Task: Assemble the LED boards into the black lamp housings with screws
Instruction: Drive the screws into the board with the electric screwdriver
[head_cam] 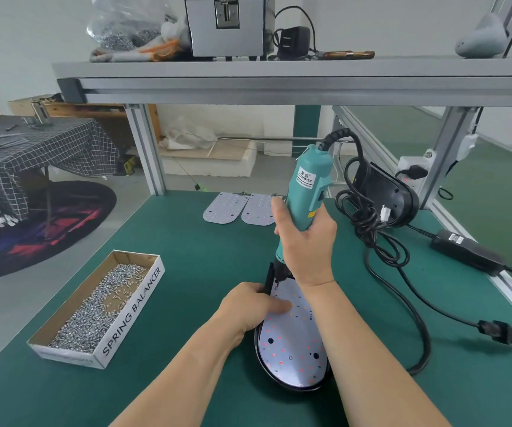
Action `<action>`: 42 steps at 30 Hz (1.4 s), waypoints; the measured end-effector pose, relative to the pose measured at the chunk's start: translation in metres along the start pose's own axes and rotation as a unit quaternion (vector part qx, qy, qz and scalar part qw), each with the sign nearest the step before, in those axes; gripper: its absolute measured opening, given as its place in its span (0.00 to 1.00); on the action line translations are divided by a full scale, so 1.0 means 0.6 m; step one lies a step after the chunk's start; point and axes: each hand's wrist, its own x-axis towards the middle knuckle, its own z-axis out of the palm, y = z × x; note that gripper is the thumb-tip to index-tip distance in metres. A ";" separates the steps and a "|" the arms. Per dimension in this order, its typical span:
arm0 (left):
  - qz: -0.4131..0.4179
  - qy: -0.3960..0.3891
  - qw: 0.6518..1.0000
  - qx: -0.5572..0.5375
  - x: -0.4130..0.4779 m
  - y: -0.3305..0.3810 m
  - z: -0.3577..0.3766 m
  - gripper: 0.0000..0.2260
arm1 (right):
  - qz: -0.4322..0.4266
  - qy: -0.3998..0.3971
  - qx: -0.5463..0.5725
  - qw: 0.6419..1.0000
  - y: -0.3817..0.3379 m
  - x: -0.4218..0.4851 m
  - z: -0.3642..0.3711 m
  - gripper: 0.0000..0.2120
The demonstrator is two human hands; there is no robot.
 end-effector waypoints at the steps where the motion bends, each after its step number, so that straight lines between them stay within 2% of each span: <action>1: 0.001 -0.001 1.000 0.001 0.000 0.000 0.000 0.19 | 0.002 -0.001 0.004 1.000 0.001 -0.001 0.000 0.08; 8: 0.000 -0.001 1.000 -0.002 -0.003 0.002 0.001 0.19 | 0.016 -0.025 0.010 0.999 0.003 -0.012 0.005 0.19; 13: 0.003 -0.005 1.000 -0.006 -0.002 0.000 0.000 0.18 | 0.012 -0.007 0.003 1.000 0.001 -0.008 -0.001 0.14; 16: 0.005 0.007 1.000 0.002 -0.004 0.000 -0.001 0.17 | 0.026 0.007 0.009 1.000 -0.002 -0.005 -0.005 0.18; 19: 0.016 0.065 0.996 0.066 -0.014 0.004 0.003 0.20 | 0.036 0.026 0.042 0.998 -0.015 -0.001 -0.009 0.17; 21: 0.047 0.163 0.970 0.174 -0.026 0.001 0.004 0.25 | 0.052 0.051 0.079 0.994 -0.028 0.005 -0.011 0.16; 22: 0.086 0.209 0.954 0.199 -0.032 -0.002 0.003 0.24 | 0.059 0.064 0.100 0.991 -0.036 0.010 -0.012 0.15; 23: 0.133 0.235 0.946 0.178 -0.036 -0.005 0.001 0.22 | 0.069 0.077 0.123 0.987 -0.042 0.014 -0.013 0.14; 25: 0.201 0.229 0.950 0.069 -0.042 -0.004 -0.005 0.14 | 0.091 0.103 0.165 0.977 -0.051 0.024 -0.016 0.12; 27: 0.225 0.205 0.952 -0.017 -0.047 0.001 -0.011 0.08 | 0.116 0.127 0.192 0.966 -0.056 0.030 -0.018 0.13; 30: 0.232 0.193 0.952 -0.047 -0.052 0.007 -0.016 0.07 | 0.143 0.147 0.214 0.955 -0.055 0.030 -0.020 0.12; 33: 0.235 0.200 0.951 -0.011 -0.052 0.006 -0.017 0.08 | 0.153 0.152 0.215 0.952 -0.055 0.031 -0.022 0.12; 37: 0.236 0.246 0.938 0.065 -0.051 0.009 -0.017 0.08 | 0.147 0.142 0.202 0.958 -0.055 0.032 -0.024 0.13; 42: 0.260 0.292 0.905 0.169 -0.052 0.011 -0.018 0.06 | 0.126 0.130 0.187 0.966 -0.055 0.026 -0.019 0.12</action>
